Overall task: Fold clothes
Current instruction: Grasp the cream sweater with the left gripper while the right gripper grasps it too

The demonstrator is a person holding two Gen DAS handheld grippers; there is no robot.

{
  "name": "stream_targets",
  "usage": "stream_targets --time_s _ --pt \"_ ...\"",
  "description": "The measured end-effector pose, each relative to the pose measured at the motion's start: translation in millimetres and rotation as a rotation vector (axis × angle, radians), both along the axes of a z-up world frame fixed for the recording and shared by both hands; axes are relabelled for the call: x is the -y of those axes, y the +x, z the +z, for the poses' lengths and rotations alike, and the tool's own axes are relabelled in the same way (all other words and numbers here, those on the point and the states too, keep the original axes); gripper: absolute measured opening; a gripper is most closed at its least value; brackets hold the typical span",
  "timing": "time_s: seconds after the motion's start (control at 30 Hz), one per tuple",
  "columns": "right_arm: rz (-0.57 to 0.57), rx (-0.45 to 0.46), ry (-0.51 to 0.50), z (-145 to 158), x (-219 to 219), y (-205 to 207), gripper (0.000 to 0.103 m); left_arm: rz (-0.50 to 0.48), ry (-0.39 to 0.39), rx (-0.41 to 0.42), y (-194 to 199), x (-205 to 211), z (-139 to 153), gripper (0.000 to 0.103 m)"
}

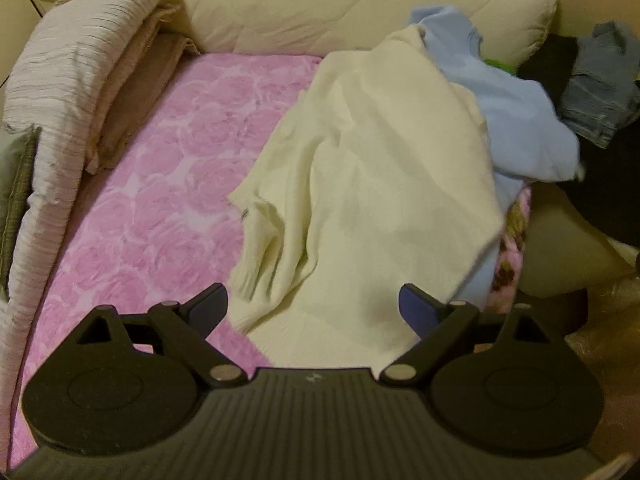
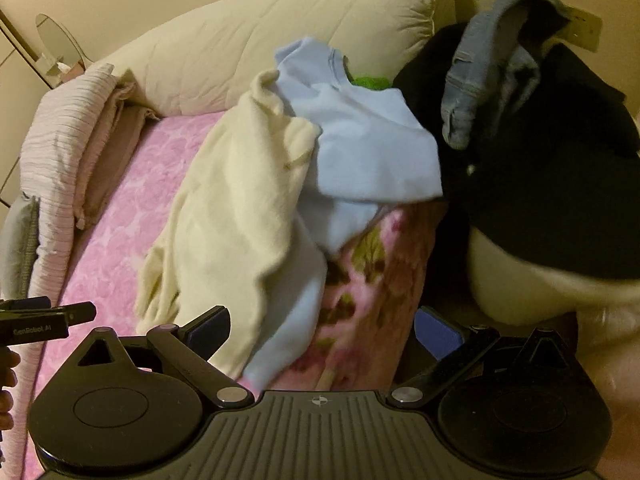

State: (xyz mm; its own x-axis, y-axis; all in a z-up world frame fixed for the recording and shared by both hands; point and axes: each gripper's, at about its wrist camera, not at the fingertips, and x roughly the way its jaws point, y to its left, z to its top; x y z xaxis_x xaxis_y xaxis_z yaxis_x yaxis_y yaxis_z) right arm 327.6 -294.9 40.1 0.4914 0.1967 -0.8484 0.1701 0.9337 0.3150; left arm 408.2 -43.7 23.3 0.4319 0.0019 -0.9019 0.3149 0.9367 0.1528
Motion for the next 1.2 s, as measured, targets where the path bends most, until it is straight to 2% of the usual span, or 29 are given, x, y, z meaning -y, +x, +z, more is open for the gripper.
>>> stream_targets --time_s 0.03,0.1,0.23,0.5,0.6,0.67,0.9,1.03,1.07,1.1,1.13,1.17,1.2 --pt "0.004 -0.004 0.000 -4 4 11 0.078 0.002 -0.001 -0.013 11 3 -6 0.091" --pt "0.004 -0.028 0.007 -15 10 33 0.072 0.011 -0.013 -0.040 30 7 -18 0.090" --pt "0.001 -0.055 0.047 -36 15 71 0.072 0.038 -0.055 -0.093 63 9 -43 0.081" --pt "-0.023 -0.135 0.202 -88 10 122 0.072 0.094 -0.102 -0.103 125 3 -82 0.081" --pt "-0.027 -0.136 0.230 -100 2 137 0.073 0.142 -0.157 -0.116 154 -3 -95 0.081" --pt "-0.046 -0.136 0.227 -108 -3 149 0.074 0.194 -0.206 -0.127 174 -9 -104 0.081" --pt "-0.040 -0.135 0.193 -130 -21 186 0.076 0.308 -0.242 -0.145 231 -27 -148 0.081" --pt "-0.008 -0.123 0.128 -134 -34 200 0.076 0.355 -0.263 -0.170 252 -32 -174 0.081" --pt "0.004 -0.113 0.113 -132 -38 202 0.076 0.367 -0.276 -0.182 256 -33 -180 0.079" --pt "0.018 -0.103 0.099 -131 -41 204 0.070 0.362 -0.295 -0.195 259 -32 -186 0.065" --pt "0.050 -0.090 0.087 -129 -44 206 0.049 0.348 -0.320 -0.208 259 -30 -190 0.037" --pt "0.076 -0.093 0.069 -129 -47 209 0.041 0.332 -0.351 -0.229 260 -28 -194 0.031" --pt "0.101 -0.094 0.052 -127 -50 210 0.031 0.333 -0.341 -0.209 258 -26 -194 0.028"
